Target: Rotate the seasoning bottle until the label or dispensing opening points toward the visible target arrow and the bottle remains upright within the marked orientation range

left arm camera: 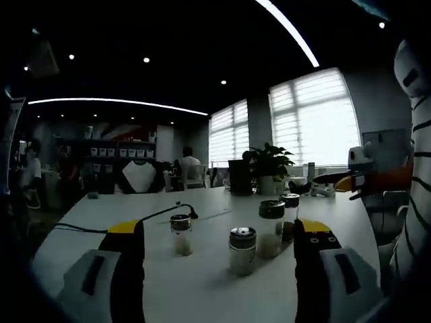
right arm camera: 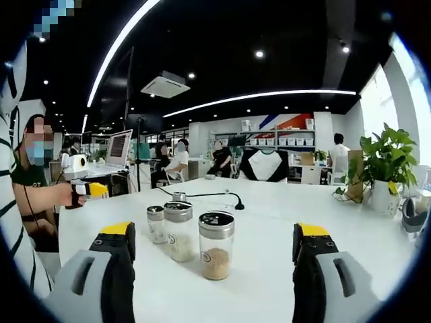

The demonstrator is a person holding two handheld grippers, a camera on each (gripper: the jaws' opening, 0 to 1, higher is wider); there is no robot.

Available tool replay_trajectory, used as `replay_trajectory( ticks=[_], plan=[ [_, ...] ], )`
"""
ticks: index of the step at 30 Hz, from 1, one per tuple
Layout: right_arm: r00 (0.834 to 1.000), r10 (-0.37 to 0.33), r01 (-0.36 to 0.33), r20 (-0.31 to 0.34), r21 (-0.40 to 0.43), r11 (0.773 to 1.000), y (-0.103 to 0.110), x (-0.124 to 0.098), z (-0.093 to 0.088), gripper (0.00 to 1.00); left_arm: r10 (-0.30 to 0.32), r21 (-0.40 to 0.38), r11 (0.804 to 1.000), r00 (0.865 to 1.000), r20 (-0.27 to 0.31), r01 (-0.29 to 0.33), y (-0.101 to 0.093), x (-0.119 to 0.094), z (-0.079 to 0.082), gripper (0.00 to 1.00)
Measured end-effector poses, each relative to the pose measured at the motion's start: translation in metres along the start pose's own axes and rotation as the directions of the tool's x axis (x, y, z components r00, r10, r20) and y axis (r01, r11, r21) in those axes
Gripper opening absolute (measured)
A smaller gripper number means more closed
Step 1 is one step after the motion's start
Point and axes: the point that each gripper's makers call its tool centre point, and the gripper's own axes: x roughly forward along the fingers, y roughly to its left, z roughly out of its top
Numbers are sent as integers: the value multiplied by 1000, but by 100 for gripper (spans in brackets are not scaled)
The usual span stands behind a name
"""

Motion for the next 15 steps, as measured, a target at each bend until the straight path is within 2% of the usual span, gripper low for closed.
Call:
replay_trajectory(
  ticks=[1, 8, 11, 15],
  plan=[
    [1000, 1, -1, -6, -18, 1000, 1, 0, -1, 100, 8, -3, 1000, 1000, -3, -8, 2, -2, -1, 99],
    [1000, -13, 13, -5, 5, 1000, -1, 0, -5, 100, 60, -17, 998, 998, -6, -60, 15, -17, -4, 100],
    [1000, -26, 26, -13, 27, 999, -7, 1, -10, 100, 82, -32, 996, 997, 4, -82, 16, -26, -2, 100],
    [999, -37, 37, -4, 31, 999, -13, 4, -12, 100, 115, -9, 993, 993, 10, -115, 19, -40, 3, 100]
  ],
)
